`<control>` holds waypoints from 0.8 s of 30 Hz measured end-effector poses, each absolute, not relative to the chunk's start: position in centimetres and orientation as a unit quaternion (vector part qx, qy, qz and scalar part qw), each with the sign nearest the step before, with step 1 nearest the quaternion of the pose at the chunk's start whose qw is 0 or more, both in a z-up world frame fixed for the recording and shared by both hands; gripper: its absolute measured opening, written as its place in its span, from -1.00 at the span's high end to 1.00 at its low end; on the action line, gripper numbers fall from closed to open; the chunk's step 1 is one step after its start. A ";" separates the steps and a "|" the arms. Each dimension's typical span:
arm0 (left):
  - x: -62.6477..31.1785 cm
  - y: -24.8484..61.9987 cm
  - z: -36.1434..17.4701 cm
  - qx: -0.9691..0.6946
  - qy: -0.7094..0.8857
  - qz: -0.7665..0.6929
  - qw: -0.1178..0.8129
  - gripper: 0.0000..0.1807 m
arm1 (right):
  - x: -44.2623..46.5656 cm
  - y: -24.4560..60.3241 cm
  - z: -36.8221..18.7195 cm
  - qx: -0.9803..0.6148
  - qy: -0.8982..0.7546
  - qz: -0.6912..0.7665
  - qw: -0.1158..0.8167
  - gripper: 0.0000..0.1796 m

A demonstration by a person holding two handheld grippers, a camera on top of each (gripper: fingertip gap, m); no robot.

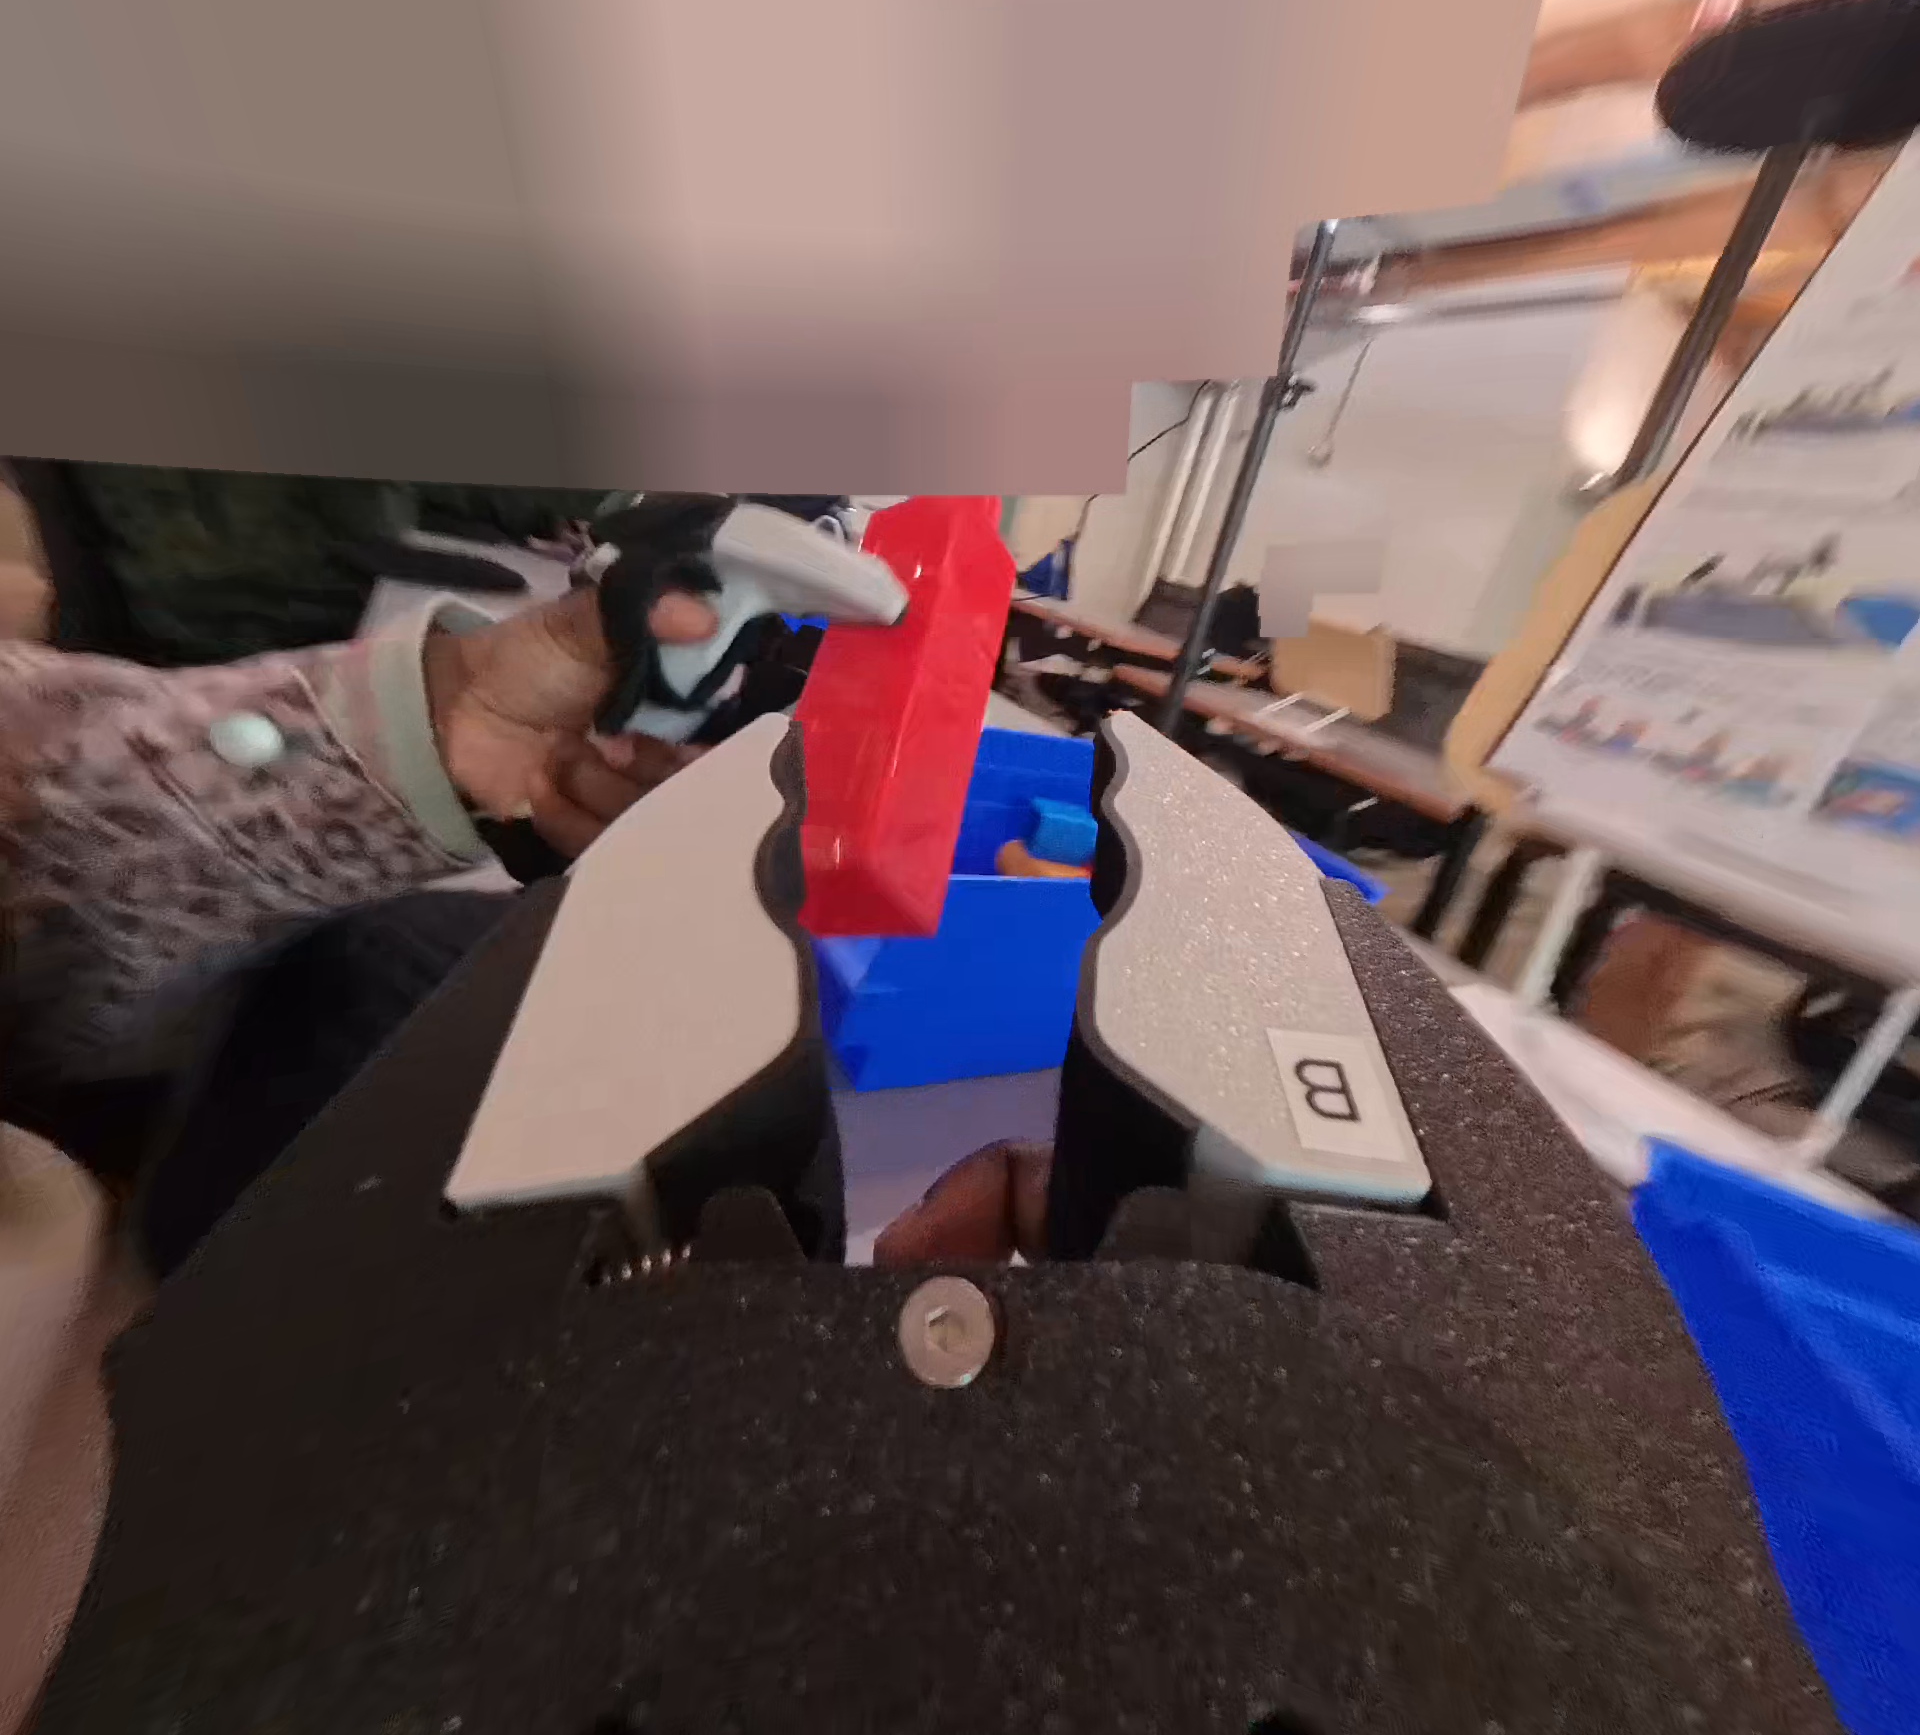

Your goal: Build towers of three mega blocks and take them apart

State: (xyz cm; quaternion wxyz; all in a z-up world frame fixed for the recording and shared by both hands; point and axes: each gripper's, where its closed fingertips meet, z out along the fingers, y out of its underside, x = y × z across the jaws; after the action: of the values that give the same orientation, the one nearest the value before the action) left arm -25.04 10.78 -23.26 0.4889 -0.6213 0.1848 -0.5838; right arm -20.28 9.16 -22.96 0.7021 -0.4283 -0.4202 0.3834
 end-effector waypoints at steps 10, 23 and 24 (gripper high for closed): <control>-21.6 7.3 -29.5 -0.701 0.431 -0.388 0.416 0.60 | -24.5 8.0 -24.6 -0.500 -0.422 0.554 0.515 0.52; -20.5 7.7 -28.1 -0.651 0.440 -0.371 0.495 0.60 | -22.0 8.3 -22.5 -0.431 -0.354 0.605 0.568 0.58; -20.5 7.6 -27.9 -0.647 0.439 -0.373 0.500 0.60 | -21.9 8.2 -22.4 -0.428 -0.350 0.611 0.567 0.58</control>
State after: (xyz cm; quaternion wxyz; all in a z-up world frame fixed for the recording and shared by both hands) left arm -20.54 7.61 -27.90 0.5001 -0.6466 0.4388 -0.3731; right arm -21.95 8.23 -22.37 0.5670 -0.4277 -0.3501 0.6108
